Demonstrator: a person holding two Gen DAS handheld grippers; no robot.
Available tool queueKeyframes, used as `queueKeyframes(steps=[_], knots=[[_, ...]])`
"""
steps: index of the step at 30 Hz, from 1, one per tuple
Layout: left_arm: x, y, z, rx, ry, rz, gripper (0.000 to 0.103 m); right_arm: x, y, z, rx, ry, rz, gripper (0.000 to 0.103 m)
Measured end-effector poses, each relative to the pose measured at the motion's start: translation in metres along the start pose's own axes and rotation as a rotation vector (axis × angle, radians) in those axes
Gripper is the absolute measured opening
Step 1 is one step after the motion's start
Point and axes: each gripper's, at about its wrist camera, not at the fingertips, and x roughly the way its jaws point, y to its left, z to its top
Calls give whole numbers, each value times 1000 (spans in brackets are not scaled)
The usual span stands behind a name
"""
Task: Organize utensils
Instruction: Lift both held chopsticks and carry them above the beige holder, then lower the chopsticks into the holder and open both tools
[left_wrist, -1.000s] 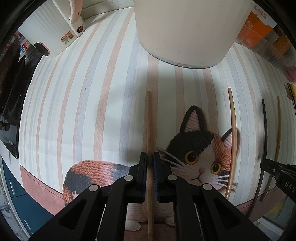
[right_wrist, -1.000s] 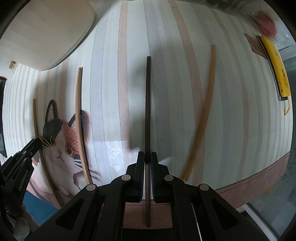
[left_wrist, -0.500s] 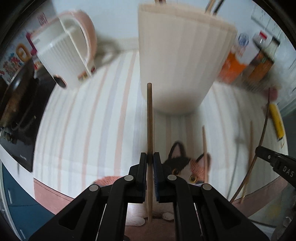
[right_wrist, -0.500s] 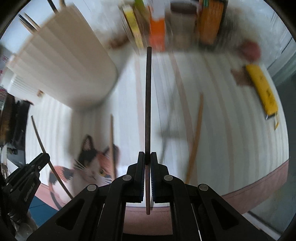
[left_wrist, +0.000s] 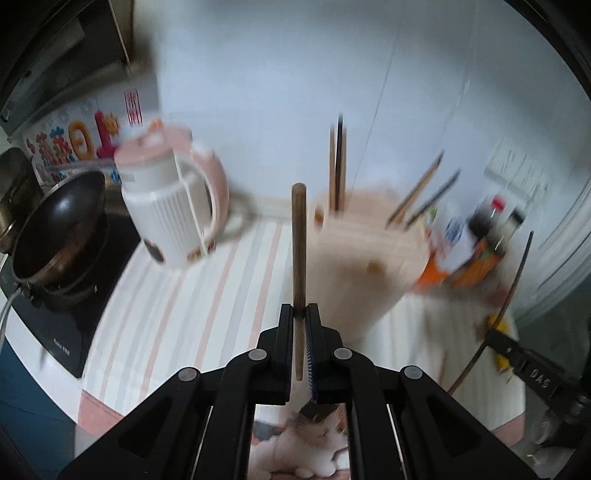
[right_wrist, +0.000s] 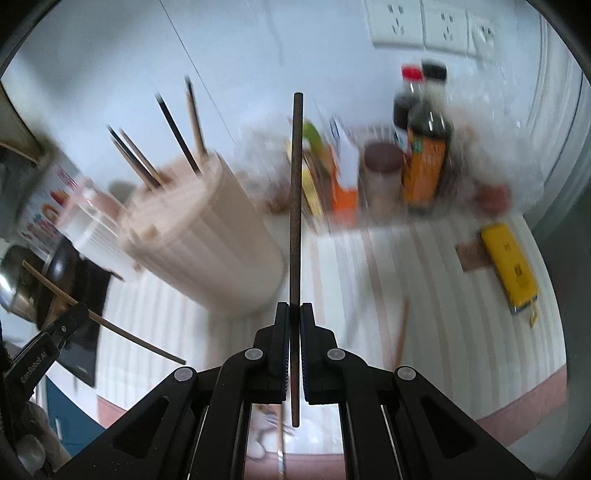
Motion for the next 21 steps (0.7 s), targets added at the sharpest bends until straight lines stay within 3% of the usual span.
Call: queueKeyframes(steps=[6,10,16,21], knots=[[-39,-6,55,-31,-107,-86,4,-44,27,44,-11,-108,94,5],[-45,-18,91,-18,-160,-115,4,-63,49,80,-33,-189,148,5],[-28,-36,131,28,-185,-116,4,-64,79,134,-44,-302,178,5],[6,-45,146,68,-150,-98,4,-43,99,162,-56,-345,171,5]])
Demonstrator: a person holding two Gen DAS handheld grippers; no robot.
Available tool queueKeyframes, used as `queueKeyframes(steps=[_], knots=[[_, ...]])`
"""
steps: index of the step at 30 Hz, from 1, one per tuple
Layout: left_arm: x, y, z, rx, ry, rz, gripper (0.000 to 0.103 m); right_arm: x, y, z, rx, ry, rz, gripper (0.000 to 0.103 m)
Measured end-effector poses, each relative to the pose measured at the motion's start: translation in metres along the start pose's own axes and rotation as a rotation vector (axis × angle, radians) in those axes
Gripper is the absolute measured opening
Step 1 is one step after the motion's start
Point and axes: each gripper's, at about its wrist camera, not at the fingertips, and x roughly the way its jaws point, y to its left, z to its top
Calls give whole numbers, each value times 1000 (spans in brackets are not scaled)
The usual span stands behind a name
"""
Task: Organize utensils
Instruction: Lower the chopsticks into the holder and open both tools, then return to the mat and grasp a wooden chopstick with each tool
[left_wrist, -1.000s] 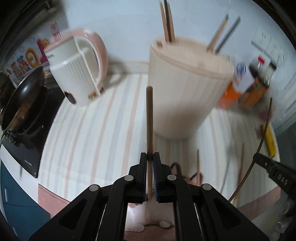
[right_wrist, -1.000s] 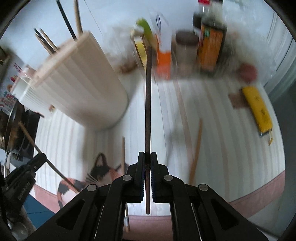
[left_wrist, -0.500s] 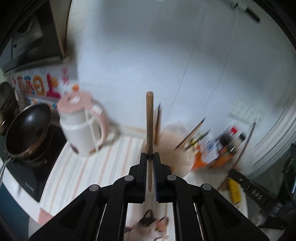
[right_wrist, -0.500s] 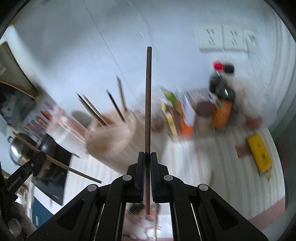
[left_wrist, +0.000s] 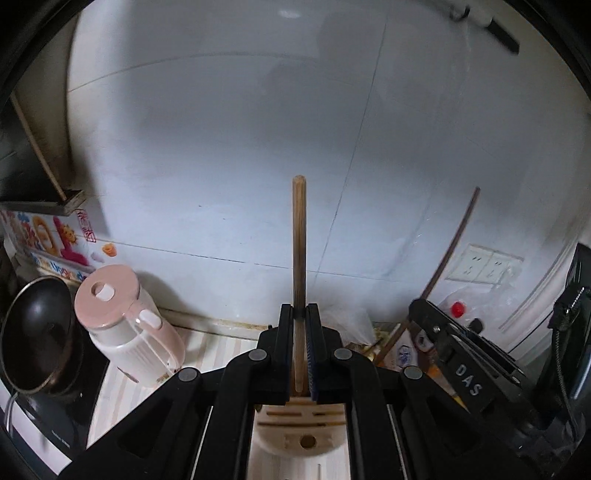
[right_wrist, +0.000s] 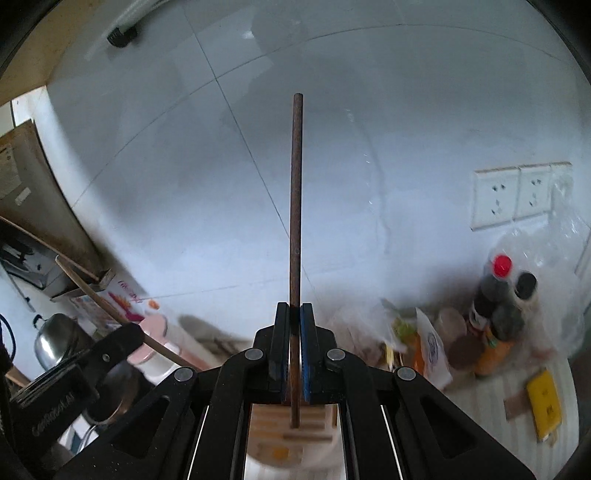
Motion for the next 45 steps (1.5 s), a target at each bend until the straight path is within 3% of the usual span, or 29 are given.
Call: queueKeyframes(steps=[10,12,15,16,17,19,22,25,29,38,45], knots=[[55,9,-15,-4,201,-4,6,63,-1,-17,-38,68,-27,6],[47,12,-14,-28,209,-8,9,71,-2,-20,-49,126,-18,6],[16,14,-8,-38,152,18,11,61,-6,-17,-30,155,-9,12],[11,18,-8,-45,140,24,22,54,-10,-15,-24,148,-16,15],[3,21,-9,-52,131,35,50,44,-11,-13,-14,132,-16,16],[-6,27,-15,-69,118,70,87,25,-14,-11,-11,125,-36,20],[-20,39,-38,-91,106,103,89,-4,-25,-17,-1,135,-92,32],[-19,43,-62,-76,136,148,103,-26,-45,-35,29,155,-152,47],[-2,40,-108,-35,218,184,103,-41,-82,-73,92,211,-219,55],[62,1,-214,67,467,206,103,-25,-150,-172,179,431,-329,55],[97,-36,-270,136,566,185,103,-8,-192,-229,217,572,-394,55]])
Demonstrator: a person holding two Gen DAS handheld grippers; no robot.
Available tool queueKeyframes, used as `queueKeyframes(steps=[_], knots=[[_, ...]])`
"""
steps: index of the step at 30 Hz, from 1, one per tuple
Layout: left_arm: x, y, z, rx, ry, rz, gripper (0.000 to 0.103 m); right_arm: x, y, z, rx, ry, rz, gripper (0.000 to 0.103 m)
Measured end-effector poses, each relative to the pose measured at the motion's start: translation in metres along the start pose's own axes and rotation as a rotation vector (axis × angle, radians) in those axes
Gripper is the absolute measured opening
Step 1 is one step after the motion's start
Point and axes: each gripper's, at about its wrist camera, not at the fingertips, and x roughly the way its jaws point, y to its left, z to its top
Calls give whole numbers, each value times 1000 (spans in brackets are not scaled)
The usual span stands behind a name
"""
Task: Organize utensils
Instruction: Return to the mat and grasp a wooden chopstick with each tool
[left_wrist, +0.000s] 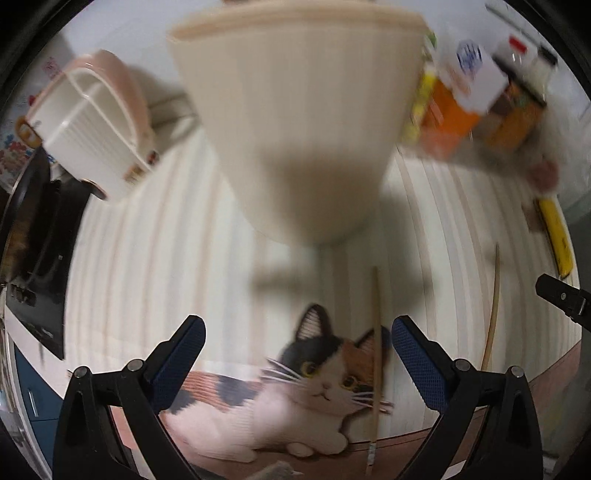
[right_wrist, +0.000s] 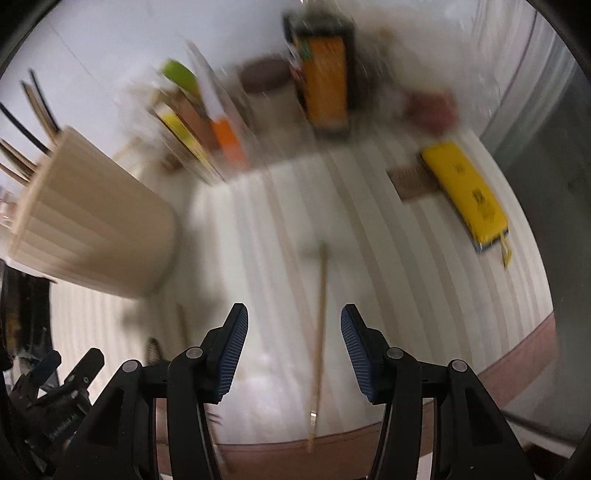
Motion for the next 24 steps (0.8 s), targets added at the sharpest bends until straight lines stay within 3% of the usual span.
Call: queueKeyframes(steps=[3,7,12,18,21,22,24], knots=[[18,-11,-7,22,35,-10,100,18,-9,-7,0,39,-22,55],[39,-27,-13,36,94,-50,80,41,-18,-13,-4,86,-46,55],[51,-41,-18,49,123,-66,71,65,-22,-16,-14,137,-59,55],[67,-53,-19,68,161,-62,36,83,-23,-17,-19,175,-67,55],[68,-52,-19,68,152,-69,11,93,-23,-17,-21,199,-74,55],[68,-52,-20,73,153,-61,5,97,-24,-18,-19,208,-77,55],[68,-47,-22,74,148,-45,4,103,-23,-20,-23,223,-87,52]])
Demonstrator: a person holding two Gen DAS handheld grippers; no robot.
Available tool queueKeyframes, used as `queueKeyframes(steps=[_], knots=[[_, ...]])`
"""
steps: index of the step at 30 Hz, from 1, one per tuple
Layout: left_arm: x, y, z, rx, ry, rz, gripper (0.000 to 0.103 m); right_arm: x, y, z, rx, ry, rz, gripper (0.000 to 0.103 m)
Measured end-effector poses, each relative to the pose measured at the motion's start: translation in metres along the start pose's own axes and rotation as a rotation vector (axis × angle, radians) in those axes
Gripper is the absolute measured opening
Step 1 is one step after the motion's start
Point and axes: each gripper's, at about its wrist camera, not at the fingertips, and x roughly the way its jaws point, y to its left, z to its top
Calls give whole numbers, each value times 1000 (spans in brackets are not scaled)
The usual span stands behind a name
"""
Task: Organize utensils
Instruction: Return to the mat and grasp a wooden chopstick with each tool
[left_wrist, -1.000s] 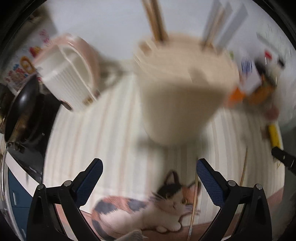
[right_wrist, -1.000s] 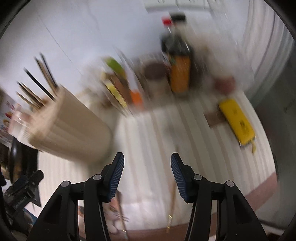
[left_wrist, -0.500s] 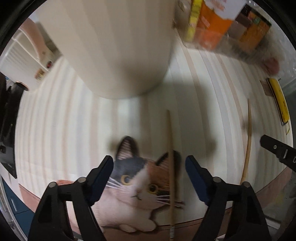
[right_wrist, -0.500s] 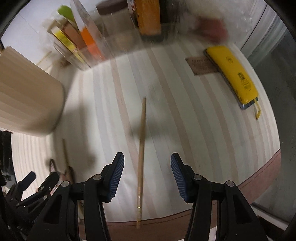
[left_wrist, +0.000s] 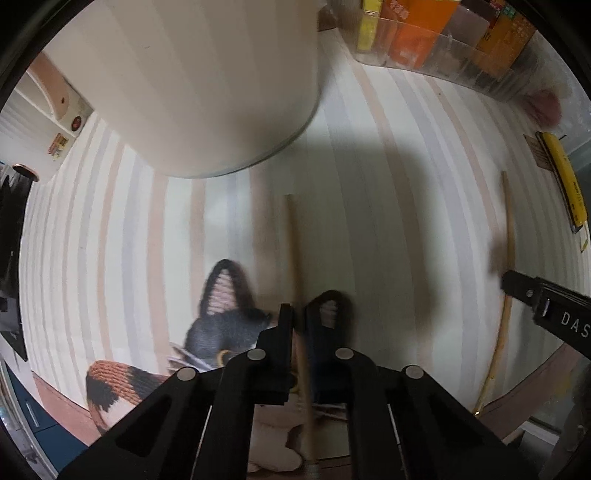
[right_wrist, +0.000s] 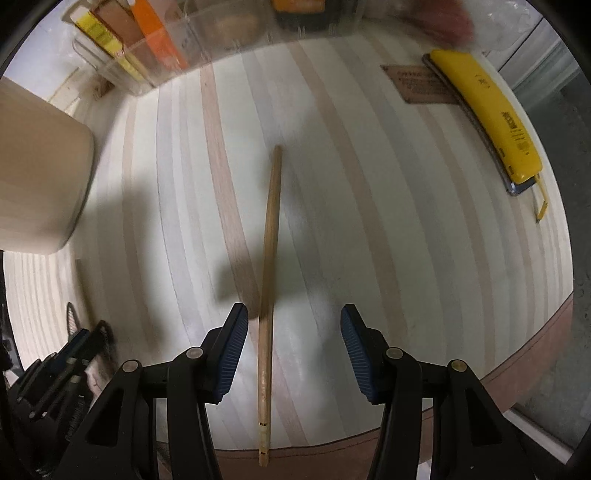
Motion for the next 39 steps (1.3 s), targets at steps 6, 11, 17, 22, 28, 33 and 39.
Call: queueKeyframes(steps=[6,11,17,22,28,33,39], knots=[[-6,33,-12,-45,-5,40,4,2,20,-4,-62,-10,-9,7],[-11,69,-28,-108,0,66,4,-1,59,-22,-153,-4,36,7],[-10,103,-52,-177,25,67,4,-3,117,-54,-286,18,85,7],[-11,115,-63,-187,23,46,4,6,143,-72,-342,32,43,7],[-11,129,-69,-182,19,38,5,16,146,-86,-351,42,-3,7],[-9,128,-61,-175,22,35,5,16,162,-89,-350,50,-27,7],[-7,126,-49,-168,25,33,5,17,164,-76,-343,58,-43,8]])
